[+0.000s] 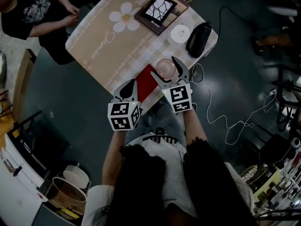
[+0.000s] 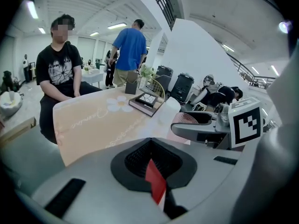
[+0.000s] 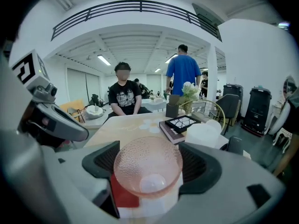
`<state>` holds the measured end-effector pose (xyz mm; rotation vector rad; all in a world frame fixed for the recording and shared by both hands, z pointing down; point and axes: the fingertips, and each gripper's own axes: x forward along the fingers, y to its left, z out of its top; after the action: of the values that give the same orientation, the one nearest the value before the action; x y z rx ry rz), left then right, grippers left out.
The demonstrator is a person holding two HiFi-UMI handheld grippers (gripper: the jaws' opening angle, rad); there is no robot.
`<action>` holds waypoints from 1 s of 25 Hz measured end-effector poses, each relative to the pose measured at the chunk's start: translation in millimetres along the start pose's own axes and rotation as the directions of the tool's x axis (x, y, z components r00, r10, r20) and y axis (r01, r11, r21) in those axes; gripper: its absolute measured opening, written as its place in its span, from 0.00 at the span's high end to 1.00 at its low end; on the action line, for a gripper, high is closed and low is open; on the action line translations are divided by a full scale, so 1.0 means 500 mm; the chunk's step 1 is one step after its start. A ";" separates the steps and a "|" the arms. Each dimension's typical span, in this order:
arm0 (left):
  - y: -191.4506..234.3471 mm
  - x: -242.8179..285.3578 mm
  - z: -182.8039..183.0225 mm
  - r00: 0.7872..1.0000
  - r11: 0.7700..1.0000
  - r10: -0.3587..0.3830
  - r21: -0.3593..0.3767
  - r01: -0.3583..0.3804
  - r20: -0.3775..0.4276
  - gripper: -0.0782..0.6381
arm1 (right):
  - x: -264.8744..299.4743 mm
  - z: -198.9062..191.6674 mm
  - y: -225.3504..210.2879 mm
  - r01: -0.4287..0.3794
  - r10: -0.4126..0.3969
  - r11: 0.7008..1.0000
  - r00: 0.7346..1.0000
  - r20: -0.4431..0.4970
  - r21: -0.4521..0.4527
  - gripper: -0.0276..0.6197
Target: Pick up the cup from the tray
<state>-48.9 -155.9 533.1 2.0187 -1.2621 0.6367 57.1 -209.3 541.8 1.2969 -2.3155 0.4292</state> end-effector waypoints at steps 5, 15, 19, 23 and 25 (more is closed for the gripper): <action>-0.009 0.020 -0.001 1.000 1.000 -0.010 0.006 0.010 -0.019 0.88 | 0.004 -0.024 -0.042 0.023 -0.023 0.999 1.000 -0.007 0.037 0.34; -0.015 0.049 0.003 0.999 1.000 -0.004 0.012 0.004 -0.043 0.88 | 0.017 -0.073 -0.068 0.032 -0.031 0.998 0.999 -0.025 0.059 0.34; -0.008 0.054 0.000 0.999 1.000 -0.002 0.005 0.002 -0.049 0.88 | 0.018 -0.076 -0.067 0.021 -0.020 0.999 1.000 -0.011 0.050 0.34; -0.006 0.054 -0.005 0.999 1.000 -0.004 -0.008 0.004 -0.051 0.88 | 0.013 -0.078 -0.066 0.023 -0.023 0.998 1.000 0.002 0.058 0.34; -0.003 0.053 -0.007 0.999 1.000 -0.002 -0.012 0.002 -0.052 0.88 | 0.014 -0.077 -0.066 0.031 -0.032 0.998 0.999 0.006 0.057 0.34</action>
<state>-36.6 -167.9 553.4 1.9808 -1.2301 0.6753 91.0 -212.9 579.6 1.3617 -2.3011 0.4838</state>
